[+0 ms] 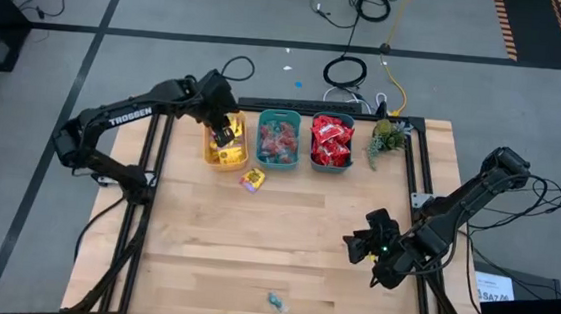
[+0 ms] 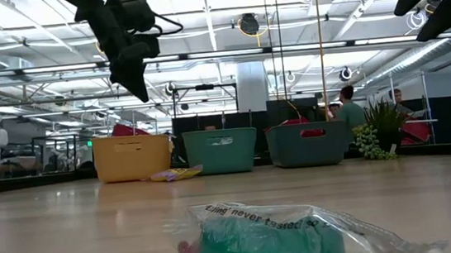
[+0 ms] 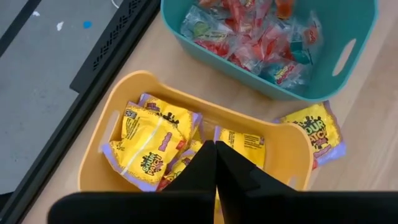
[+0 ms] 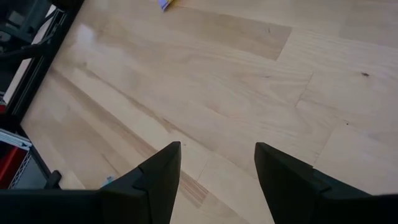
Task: Sort candy
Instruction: Put the yellow candy into the yellow bin
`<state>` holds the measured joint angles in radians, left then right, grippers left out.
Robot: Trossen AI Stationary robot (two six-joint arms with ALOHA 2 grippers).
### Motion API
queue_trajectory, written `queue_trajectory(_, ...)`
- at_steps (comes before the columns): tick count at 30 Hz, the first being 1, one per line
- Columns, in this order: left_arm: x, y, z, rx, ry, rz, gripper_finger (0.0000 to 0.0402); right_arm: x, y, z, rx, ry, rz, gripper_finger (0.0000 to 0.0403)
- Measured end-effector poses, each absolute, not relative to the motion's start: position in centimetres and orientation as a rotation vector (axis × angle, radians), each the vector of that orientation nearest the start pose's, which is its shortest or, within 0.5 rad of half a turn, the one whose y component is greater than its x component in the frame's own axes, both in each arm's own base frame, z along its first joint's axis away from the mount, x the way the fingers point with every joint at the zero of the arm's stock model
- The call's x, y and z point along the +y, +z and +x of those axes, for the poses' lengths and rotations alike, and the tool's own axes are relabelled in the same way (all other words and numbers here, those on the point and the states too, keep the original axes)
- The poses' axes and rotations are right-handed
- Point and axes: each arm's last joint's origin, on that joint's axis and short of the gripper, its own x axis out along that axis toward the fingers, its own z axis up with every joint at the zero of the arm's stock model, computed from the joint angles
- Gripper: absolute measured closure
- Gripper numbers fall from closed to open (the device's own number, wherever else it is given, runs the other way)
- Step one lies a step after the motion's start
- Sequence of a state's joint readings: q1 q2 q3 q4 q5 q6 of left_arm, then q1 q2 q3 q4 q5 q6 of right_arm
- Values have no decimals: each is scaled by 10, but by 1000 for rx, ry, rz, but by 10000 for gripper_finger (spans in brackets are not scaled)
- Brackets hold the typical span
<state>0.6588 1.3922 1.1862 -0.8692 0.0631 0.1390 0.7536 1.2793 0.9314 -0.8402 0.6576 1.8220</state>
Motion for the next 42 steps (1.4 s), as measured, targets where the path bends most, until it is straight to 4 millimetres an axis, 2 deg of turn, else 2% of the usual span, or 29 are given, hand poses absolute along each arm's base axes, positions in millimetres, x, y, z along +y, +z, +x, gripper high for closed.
queue_trajectory(6,165,287,215,1053,470,-259,373,144,245,179,629,-672,928,206)
queue_trajectory(20,166,287,214,1076,531,-228,366,144,245,179,630,-672,927,206)
queue_trajectory(33,166,287,214,1070,548,-250,253,144,245,179,636,-669,919,206)
queue_trajectory(42,166,287,215,1062,542,-252,244,143,245,178,647,-671,893,206)
